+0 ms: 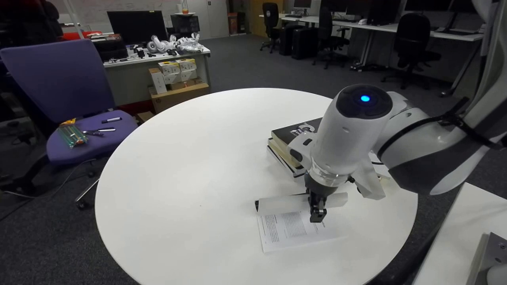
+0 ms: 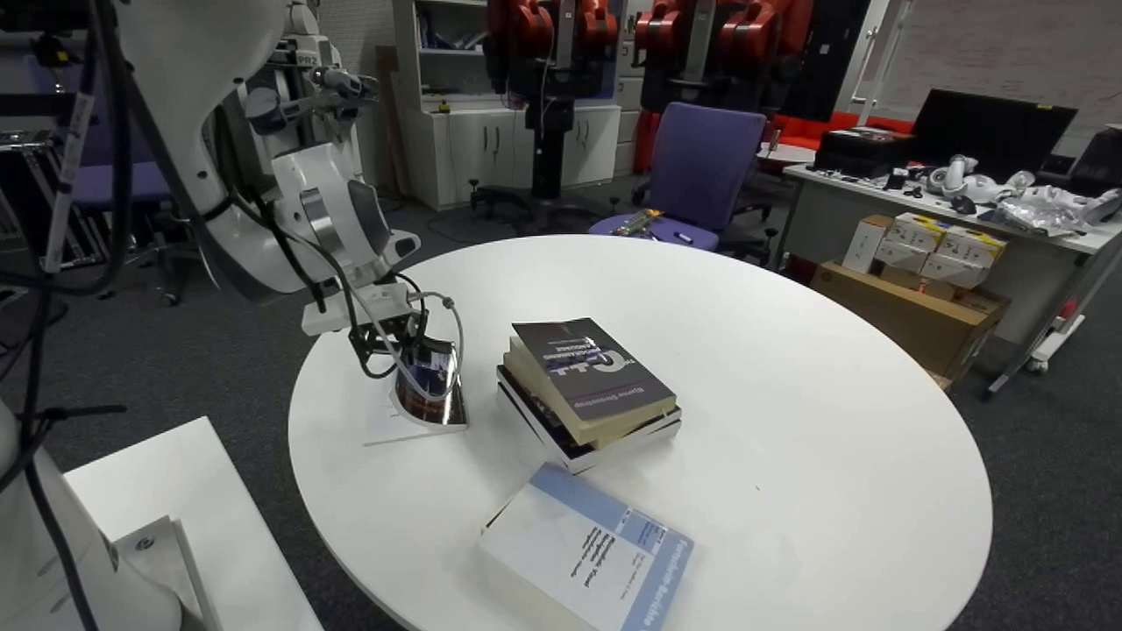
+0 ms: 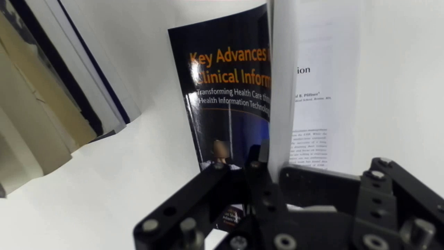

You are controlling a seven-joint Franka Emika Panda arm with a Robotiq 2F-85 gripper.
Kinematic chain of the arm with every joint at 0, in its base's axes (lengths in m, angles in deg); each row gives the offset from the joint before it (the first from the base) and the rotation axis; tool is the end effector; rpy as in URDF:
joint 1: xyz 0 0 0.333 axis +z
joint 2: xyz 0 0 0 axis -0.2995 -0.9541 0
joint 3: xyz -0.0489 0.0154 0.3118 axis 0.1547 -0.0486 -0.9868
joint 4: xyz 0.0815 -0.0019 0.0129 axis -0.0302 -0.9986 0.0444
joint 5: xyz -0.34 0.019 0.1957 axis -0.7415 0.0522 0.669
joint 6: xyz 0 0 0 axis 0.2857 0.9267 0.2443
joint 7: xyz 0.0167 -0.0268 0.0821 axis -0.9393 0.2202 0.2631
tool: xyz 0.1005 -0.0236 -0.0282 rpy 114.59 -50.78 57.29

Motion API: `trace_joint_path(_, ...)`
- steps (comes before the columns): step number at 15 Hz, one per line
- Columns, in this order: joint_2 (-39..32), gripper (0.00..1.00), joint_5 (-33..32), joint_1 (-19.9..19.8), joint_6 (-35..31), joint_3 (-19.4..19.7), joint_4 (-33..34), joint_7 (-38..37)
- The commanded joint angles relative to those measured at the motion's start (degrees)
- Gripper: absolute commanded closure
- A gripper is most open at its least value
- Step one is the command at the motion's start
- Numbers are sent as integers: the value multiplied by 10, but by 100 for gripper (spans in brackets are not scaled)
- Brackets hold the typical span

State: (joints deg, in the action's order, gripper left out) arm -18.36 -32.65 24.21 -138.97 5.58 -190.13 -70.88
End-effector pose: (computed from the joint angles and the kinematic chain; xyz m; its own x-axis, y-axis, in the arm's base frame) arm 0.3803 0.1728 0.1964 0.6244 0.7762 0.0871 0.7406 -0.6238 0.2496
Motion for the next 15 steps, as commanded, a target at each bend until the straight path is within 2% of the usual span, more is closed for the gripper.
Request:
trace_joint_path(1, 69, 100, 86, -23, -17, -17, -36, 68)
trace_joint_path(5, 84, 100, 160, -15, -7, -23, -34, 116)
trace_joint_path(6, 81, 75, 161, -10, 3, -23, -31, 117)
trace_joint_path(8, 65, 66, 161, -7, 5, -25, -31, 116)
trace_joint_path(10, 45, 50, 143, -5, 10, -24, -31, 104)
trace_joint_path(15, -10, 14, 144, 3, 9, -30, -32, 107)
